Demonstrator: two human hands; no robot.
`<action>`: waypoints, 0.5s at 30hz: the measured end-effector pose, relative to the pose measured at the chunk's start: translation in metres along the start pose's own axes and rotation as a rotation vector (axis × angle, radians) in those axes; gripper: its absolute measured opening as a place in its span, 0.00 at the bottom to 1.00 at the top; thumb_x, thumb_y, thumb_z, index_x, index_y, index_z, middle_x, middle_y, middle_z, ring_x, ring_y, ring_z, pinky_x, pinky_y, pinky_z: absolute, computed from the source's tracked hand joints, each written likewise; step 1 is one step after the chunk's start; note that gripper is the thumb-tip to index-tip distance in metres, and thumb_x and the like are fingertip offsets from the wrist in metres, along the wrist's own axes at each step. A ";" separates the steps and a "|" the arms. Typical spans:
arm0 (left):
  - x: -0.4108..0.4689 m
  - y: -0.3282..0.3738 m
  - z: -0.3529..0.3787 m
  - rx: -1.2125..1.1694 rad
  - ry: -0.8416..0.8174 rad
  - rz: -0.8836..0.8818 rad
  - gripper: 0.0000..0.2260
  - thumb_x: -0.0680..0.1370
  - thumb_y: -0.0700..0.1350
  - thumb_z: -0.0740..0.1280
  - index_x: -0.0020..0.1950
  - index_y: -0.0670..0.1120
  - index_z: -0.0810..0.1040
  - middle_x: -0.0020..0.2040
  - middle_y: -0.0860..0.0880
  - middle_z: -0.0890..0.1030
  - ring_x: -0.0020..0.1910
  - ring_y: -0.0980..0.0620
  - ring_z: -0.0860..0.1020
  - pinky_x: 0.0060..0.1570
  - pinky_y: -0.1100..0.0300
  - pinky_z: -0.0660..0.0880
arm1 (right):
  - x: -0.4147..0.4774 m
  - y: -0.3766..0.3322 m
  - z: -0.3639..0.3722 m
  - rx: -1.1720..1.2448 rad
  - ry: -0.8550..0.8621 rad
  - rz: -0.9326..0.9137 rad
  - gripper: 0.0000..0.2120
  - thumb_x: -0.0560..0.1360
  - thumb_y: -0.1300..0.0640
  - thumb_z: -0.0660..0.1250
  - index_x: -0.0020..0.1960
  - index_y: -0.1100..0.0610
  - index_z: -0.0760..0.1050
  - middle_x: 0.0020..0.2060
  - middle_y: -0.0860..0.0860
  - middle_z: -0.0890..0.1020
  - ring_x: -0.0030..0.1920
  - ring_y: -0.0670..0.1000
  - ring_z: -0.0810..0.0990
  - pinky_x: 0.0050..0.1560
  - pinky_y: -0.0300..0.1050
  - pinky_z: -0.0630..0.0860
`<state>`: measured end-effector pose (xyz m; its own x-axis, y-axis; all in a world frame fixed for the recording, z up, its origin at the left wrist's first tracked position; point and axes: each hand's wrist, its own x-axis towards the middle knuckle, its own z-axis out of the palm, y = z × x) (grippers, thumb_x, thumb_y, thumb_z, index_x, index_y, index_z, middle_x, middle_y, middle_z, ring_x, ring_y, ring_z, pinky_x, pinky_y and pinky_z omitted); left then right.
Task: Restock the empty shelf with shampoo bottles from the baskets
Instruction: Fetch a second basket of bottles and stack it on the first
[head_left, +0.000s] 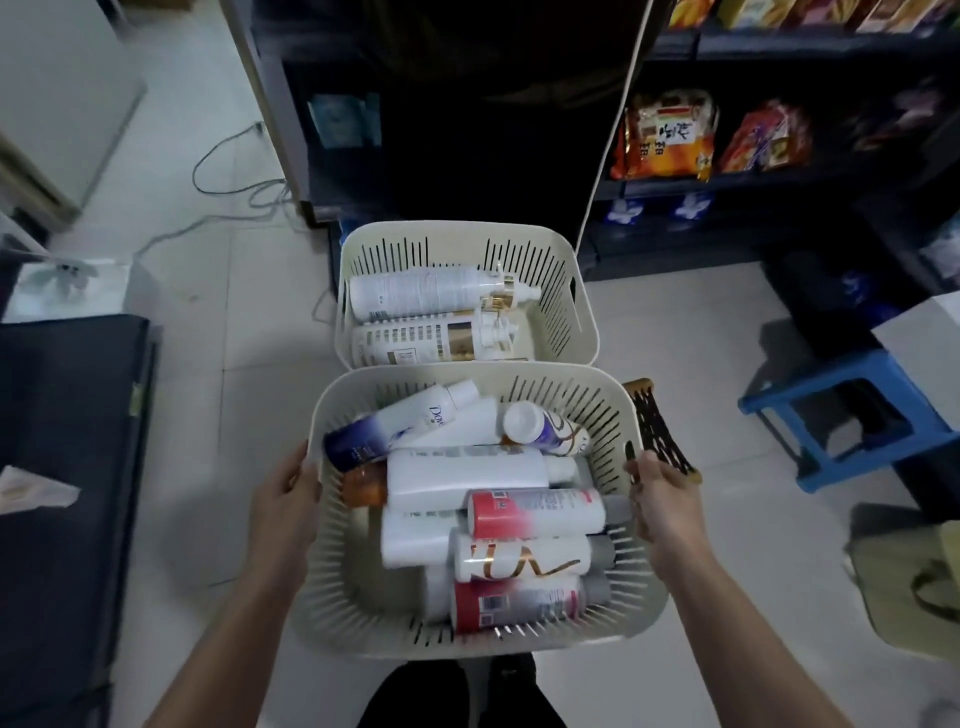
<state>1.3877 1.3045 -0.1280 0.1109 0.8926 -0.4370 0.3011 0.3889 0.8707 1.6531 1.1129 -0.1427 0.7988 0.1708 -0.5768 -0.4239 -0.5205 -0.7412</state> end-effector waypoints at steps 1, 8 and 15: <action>0.005 -0.002 0.004 -0.004 -0.009 0.002 0.11 0.82 0.42 0.60 0.53 0.53 0.81 0.34 0.37 0.77 0.25 0.59 0.66 0.26 0.62 0.62 | 0.007 0.001 0.003 0.006 0.007 0.009 0.15 0.82 0.48 0.58 0.50 0.56 0.78 0.34 0.47 0.72 0.31 0.45 0.67 0.31 0.40 0.61; 0.030 -0.035 0.021 0.029 0.027 -0.076 0.14 0.83 0.42 0.59 0.66 0.42 0.76 0.59 0.26 0.72 0.35 0.46 0.74 0.33 0.61 0.78 | 0.045 0.021 0.013 -0.009 0.004 -0.010 0.15 0.82 0.49 0.58 0.51 0.59 0.78 0.33 0.49 0.73 0.31 0.46 0.67 0.31 0.41 0.62; 0.034 -0.041 0.027 0.153 0.036 -0.020 0.13 0.83 0.48 0.58 0.62 0.49 0.79 0.56 0.29 0.75 0.56 0.26 0.71 0.42 0.32 0.72 | 0.064 0.031 0.011 -0.061 -0.032 -0.030 0.15 0.82 0.47 0.57 0.46 0.53 0.77 0.33 0.48 0.74 0.31 0.47 0.67 0.31 0.41 0.63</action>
<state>1.4043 1.3124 -0.1848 0.0698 0.8936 -0.4434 0.4438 0.3703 0.8161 1.6867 1.1169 -0.2063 0.7965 0.2131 -0.5658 -0.3721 -0.5649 -0.7365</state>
